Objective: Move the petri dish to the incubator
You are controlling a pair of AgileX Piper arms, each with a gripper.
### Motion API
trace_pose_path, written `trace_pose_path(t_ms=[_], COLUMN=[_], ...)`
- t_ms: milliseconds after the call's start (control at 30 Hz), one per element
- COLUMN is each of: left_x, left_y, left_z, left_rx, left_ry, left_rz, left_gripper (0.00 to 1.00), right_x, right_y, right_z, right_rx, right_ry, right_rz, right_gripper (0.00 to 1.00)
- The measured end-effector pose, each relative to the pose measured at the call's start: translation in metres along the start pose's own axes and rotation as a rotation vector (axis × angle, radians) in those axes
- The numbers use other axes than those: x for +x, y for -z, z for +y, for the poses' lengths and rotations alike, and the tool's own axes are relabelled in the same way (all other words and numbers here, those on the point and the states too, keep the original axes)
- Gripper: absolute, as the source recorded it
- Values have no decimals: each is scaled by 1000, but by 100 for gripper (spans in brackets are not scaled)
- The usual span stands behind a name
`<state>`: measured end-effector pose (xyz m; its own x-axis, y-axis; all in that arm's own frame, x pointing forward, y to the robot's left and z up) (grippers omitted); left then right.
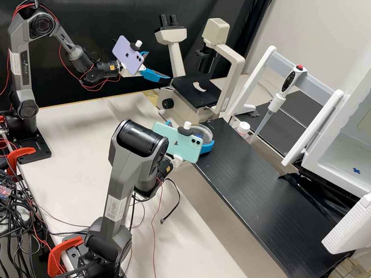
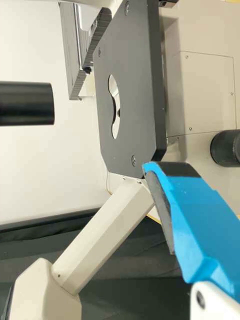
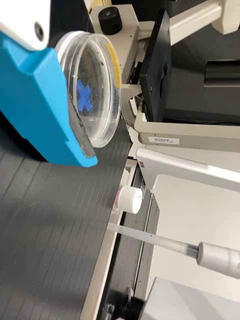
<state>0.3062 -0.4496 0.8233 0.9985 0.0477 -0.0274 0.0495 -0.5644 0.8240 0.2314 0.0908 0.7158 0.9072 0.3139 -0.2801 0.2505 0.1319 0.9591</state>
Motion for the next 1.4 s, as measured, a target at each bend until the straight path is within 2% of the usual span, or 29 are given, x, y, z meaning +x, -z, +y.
trace_pose_path(t_ms=[67, 100, 167, 367, 867, 1067, 1400], left_x=[0, 0, 0, 0, 0, 0, 0], left_y=[0, 0, 0, 0, 0, 0, 0], left_z=[0, 0, 0, 0, 0, 0, 0], left_rx=[0, 0, 0, 0, 0, 0, 0], left_ry=[0, 0, 0, 0, 0, 0, 0], left_rz=[0, 0, 0, 0, 0, 0, 0], left_gripper=[100, 100, 100, 100, 100, 100, 100], right_x=[2, 2, 3, 3, 4, 4, 4], right_y=[-2, -3, -6, -10, -14, -14, -13], right_z=[1, 2, 3, 6, 10, 11, 12], right_rx=[13, 17, 39, 70, 80, 104, 116], right_ry=[0, -5, 0, -10, -33, -37, -42], right_rz=[0, -2, -4, -16, -28, -29, -24], right_gripper=[100, 0, 0, 0, 0, 0, 0])
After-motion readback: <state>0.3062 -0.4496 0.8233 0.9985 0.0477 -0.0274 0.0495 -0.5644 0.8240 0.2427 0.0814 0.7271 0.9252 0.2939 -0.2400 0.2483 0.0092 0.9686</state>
